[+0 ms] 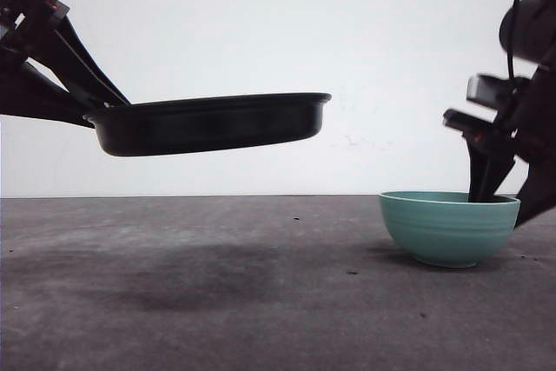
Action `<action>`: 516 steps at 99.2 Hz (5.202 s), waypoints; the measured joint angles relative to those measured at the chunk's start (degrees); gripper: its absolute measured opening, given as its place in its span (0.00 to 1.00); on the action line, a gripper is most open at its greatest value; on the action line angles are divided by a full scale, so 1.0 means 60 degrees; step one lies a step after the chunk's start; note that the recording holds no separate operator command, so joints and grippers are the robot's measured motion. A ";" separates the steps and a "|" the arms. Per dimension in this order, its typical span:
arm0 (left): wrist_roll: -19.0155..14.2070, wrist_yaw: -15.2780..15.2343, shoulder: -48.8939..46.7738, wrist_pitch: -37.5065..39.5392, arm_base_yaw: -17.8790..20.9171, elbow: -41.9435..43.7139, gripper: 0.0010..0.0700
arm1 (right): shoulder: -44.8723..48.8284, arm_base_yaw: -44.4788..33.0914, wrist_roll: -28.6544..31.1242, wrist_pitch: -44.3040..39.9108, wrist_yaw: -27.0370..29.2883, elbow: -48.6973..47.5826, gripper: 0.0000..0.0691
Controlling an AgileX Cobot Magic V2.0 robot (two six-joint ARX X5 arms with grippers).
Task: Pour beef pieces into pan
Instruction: 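Grasp the mint-green bowl rim with the right gripper and lift it, then tilt the bowl with the right gripper, pouring beef into the held pan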
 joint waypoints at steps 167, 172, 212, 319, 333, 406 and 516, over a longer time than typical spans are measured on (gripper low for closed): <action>0.0801 -0.0368 0.1086 -0.2346 -0.0867 0.2787 0.06 | -0.4142 0.8874 -0.6375 0.5249 1.0054 0.0011 0.02; 0.0801 -0.0368 0.1086 -0.2397 -0.0867 0.2787 0.06 | -0.3978 0.8899 -0.7093 0.5362 1.0182 0.0011 0.02; 0.0801 -0.0364 0.1086 -0.2430 -0.0867 0.2787 0.06 | -0.3599 0.9133 -1.1686 0.8105 0.9890 0.0007 0.02; 0.0776 -0.0372 0.1086 -0.2255 -0.0364 0.2787 0.06 | -0.3475 0.9300 -1.4568 0.9912 0.8233 0.0007 0.02; 0.0776 -0.0379 0.1086 -0.2248 -0.0361 0.2922 0.06 | -0.3475 0.9169 -1.4396 0.9938 0.8258 0.0007 0.02; 0.1031 -0.0528 0.1086 -0.2277 -0.0055 0.2998 0.06 | -0.4353 0.4317 -0.0423 0.4200 0.2914 0.1333 0.02; 0.0958 -0.0291 0.1257 -0.2044 0.0055 0.3016 0.06 | -0.2652 0.9118 -1.5263 0.9154 0.8287 0.1330 0.02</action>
